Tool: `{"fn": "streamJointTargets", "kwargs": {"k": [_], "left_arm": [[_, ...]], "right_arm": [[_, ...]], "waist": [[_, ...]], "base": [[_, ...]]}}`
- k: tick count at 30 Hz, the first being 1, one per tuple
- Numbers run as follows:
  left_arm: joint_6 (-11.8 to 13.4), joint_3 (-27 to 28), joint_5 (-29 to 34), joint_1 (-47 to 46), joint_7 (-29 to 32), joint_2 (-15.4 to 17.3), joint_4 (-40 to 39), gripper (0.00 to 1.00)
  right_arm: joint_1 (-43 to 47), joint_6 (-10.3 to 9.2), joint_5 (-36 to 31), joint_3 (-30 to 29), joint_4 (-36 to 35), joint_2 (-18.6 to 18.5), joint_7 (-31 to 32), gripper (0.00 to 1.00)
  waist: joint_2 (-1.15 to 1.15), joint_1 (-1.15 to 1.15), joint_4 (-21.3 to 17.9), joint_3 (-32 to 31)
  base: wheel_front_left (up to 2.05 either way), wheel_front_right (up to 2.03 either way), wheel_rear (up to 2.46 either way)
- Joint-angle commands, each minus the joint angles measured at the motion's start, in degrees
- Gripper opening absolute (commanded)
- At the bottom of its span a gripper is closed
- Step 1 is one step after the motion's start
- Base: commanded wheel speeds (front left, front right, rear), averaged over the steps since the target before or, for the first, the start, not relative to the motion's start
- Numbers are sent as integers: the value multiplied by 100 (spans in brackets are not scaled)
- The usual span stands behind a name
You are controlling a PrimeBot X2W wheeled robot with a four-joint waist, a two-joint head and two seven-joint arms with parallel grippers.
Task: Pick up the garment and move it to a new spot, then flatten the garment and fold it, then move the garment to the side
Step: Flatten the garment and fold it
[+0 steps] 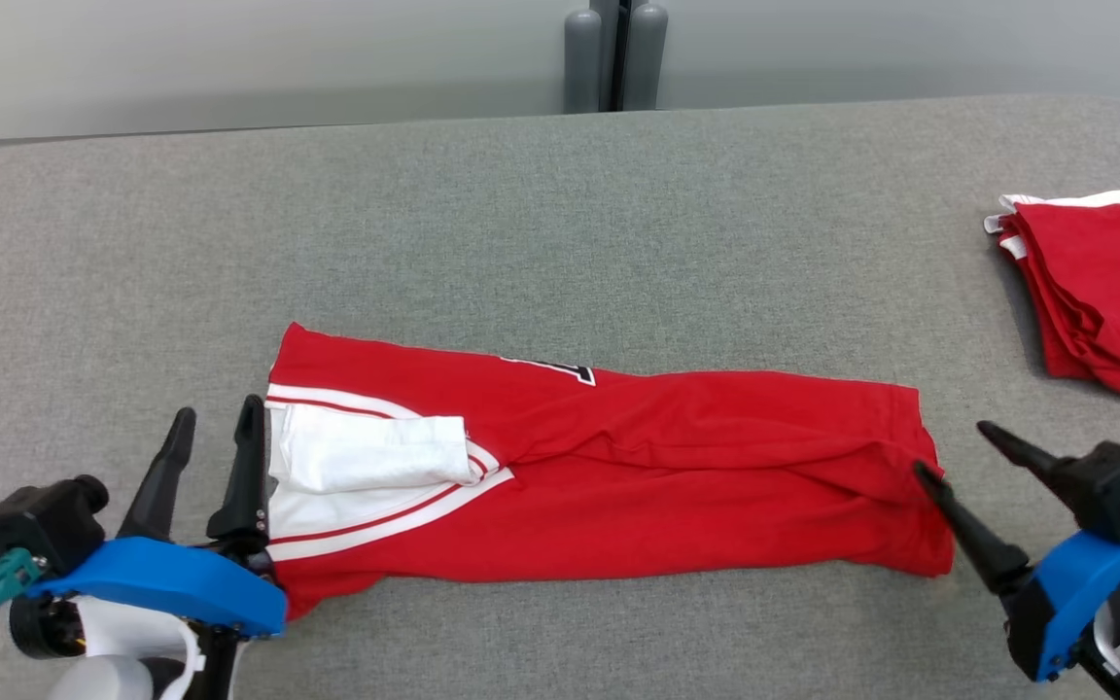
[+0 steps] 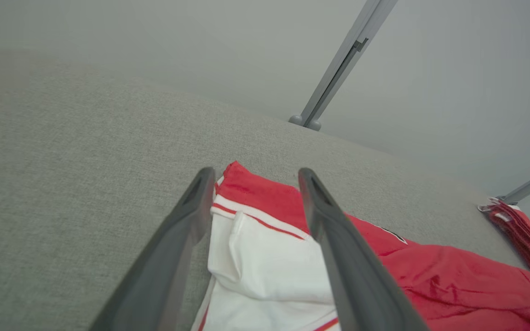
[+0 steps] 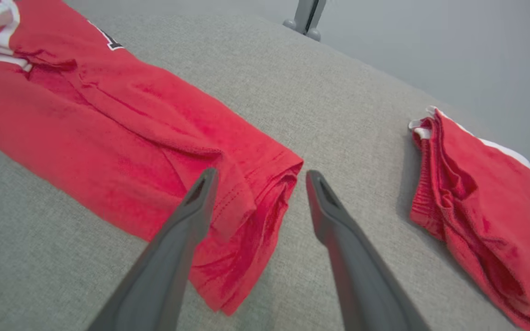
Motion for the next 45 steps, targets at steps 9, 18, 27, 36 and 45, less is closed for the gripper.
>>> {"fn": "streamJointTargets", "kwargs": {"k": [9, 18, 27, 36, 45], "left_arm": [[280, -129, 388, -306, -781, -507, 260, 100], [344, -224, 508, -447, -1129, -778, 690, 100], [347, -185, 444, -416, -1227, -847, 880, 100], [337, -209, 441, -406, -1287, -870, 987, 100], [315, -355, 529, -463, -1276, -873, 1035, 100]], "right_arm": [[-7, 1, 229, -1463, 164, 1282, 366, 100], [-108, 1, 150, -1909, 732, 1968, 1038, 100], [24, 2, -285, -2355, 1400, 2236, 1322, 100], [-127, 1, -492, -2530, 1965, 2482, 1348, 100], [-557, -2, -454, -2399, 2201, 2302, 1201, 0]], "waist": [[0, 0, 147, -141], [0, 0, 533, -177], [0, 0, 838, -123], [0, 0, 879, -136], [0, 0, 662, -163]], "base": [[0, 0, 0], [0, 0, 0], [0, 0, 0], [0, 0, 0], [0, 0, 0]]}}
